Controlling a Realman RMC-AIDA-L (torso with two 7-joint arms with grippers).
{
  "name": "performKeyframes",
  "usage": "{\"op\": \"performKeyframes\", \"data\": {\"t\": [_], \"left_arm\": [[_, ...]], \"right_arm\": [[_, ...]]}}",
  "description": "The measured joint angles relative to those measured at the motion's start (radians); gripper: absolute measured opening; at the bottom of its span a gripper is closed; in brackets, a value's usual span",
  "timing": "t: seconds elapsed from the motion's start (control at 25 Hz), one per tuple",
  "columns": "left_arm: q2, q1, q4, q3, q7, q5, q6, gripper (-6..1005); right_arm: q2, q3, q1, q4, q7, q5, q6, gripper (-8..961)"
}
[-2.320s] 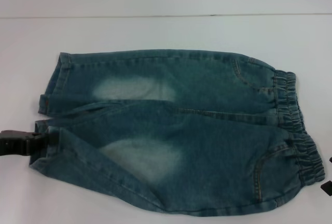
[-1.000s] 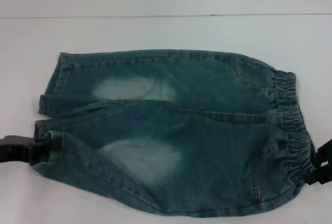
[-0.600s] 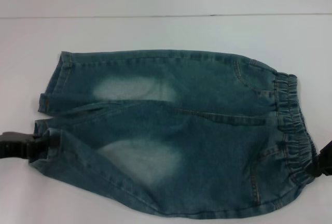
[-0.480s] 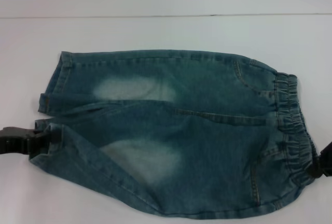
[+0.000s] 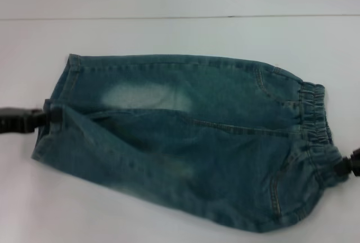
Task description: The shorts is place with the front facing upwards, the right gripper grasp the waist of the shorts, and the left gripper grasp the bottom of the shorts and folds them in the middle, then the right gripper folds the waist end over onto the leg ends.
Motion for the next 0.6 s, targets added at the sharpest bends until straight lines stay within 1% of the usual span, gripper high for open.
{"op": "performKeyframes", "data": {"t": [0.16, 0.2, 0.24, 0.28, 0.36, 0.48, 0.6], "left_arm": [[0.006, -0.037, -0.019, -0.001, -0.018, -0.003, -0.108, -2], [0.008, -0.05, -0.03, 0.004, -0.022, -0.003, -0.139, -2], [0.008, -0.05, -0.03, 0.004, -0.022, -0.003, -0.139, -2], [0.016, -0.083, -0.06, 0.016, -0.022, -0.001, -0.203, -2], [0.02, -0.106, -0.076, 0.022, -0.021, 0.003, -0.246, -1], [0.02, -0.138, -0.098, 0.042, -0.016, 0.006, -0.326, -1], [0.019, -0.151, -0.105, 0.084, -0.019, 0.005, -0.406, -1]], "right_arm": [[-0.074, 0.09, -0.026, 0.216, -0.035, 0.134, 0.079, 52], [-0.085, 0.102, -0.033, 0.252, -0.038, 0.154, 0.096, 53], [-0.096, 0.115, -0.042, 0.288, -0.039, 0.181, 0.125, 55], [-0.099, 0.121, -0.049, 0.307, -0.04, 0.199, 0.148, 56], [-0.096, 0.133, -0.062, 0.328, -0.044, 0.232, 0.193, 58], [-0.078, 0.142, -0.076, 0.335, -0.053, 0.28, 0.253, 61], [-0.061, 0.158, -0.084, 0.338, -0.059, 0.33, 0.287, 65]]}}
